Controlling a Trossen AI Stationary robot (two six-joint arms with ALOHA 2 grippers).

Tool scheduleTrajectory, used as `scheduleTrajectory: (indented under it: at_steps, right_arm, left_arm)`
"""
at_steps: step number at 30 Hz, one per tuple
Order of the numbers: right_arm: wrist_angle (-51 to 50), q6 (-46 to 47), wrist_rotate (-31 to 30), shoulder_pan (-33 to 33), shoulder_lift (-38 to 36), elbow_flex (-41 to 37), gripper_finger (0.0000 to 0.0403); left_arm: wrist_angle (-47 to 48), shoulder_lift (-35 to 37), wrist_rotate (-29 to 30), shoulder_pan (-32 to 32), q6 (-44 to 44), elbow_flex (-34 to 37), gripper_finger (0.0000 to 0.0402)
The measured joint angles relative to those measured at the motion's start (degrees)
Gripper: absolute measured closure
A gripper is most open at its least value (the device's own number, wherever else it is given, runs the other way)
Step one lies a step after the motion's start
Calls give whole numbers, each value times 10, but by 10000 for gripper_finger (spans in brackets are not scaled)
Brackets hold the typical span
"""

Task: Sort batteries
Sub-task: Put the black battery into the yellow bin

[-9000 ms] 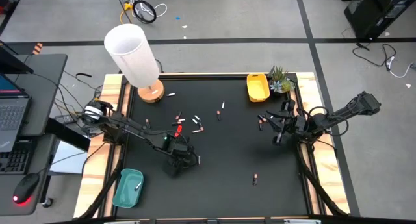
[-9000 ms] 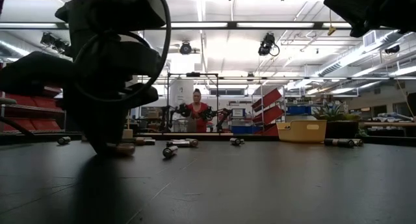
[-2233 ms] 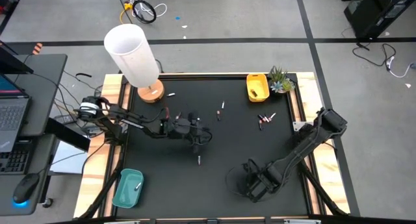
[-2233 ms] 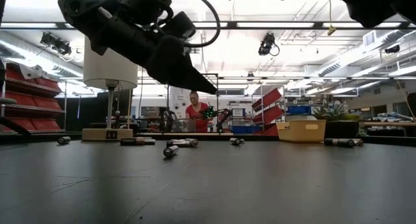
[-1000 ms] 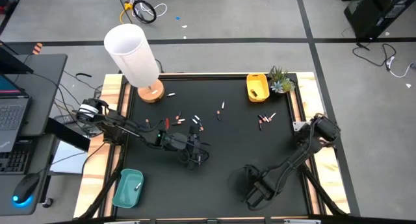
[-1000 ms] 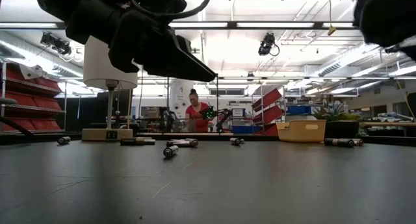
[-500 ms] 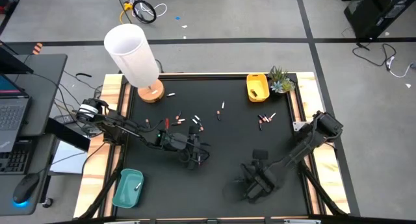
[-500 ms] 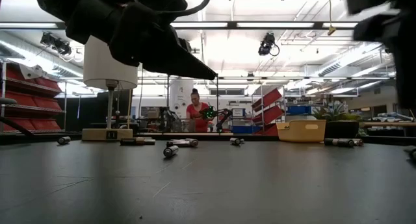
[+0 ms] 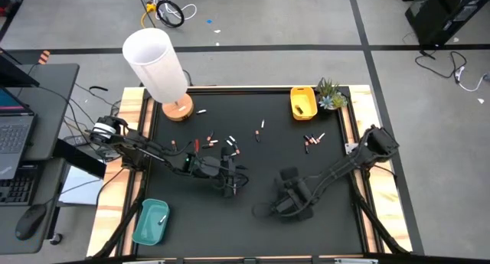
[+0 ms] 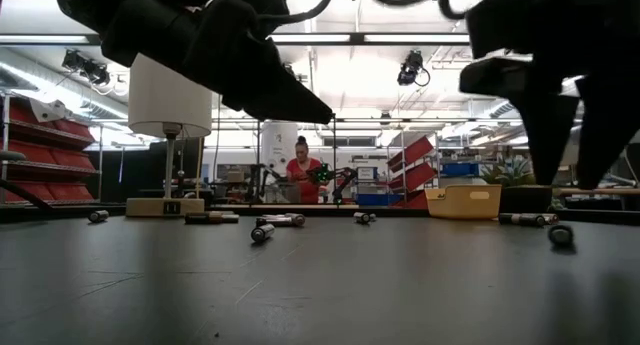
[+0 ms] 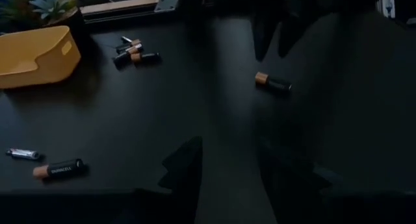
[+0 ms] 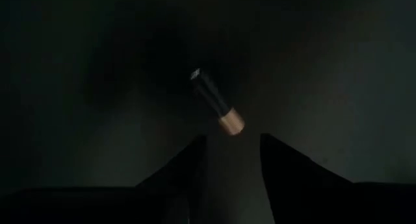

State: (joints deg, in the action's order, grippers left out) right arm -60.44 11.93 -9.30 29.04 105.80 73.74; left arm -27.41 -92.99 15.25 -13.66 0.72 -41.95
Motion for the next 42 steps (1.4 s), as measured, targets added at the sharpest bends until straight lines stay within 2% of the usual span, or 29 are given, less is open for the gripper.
scheduleTrajectory:
  at_steps: [3, 10, 16, 25, 29, 36, 39, 42]
  right_arm:
    - [15, -64, 3, -23, 0, -6, 276]
    - [90, -172, 17, -83, 0, -19, 276]
    - [131, -218, 34, -108, 0, -26, 276]
    - [229, -255, 53, -143, 37, -28, 277]
    - [234, -262, 77, -162, 59, -26, 275]
    - [241, -260, 84, -175, 71, -26, 280]
    - [245, -238, 84, -177, 72, -26, 289]
    - [250, -214, 72, -178, 73, -26, 318]
  left_arm:
    - [-7, 0, 11, -6, 15, 0, 241]
    - [-39, 0, 121, -46, 45, 0, 241]
    - [-41, 0, 148, -80, 71, 0, 241]
    - [-42, 0, 182, -101, 75, 0, 241]
    - [-39, 0, 182, -110, 81, 0, 241]
    - [-28, 0, 197, -120, 86, 0, 241]
    - [-27, 0, 198, -120, 88, 0, 241]
    - [-27, 0, 198, -120, 92, 0, 241]
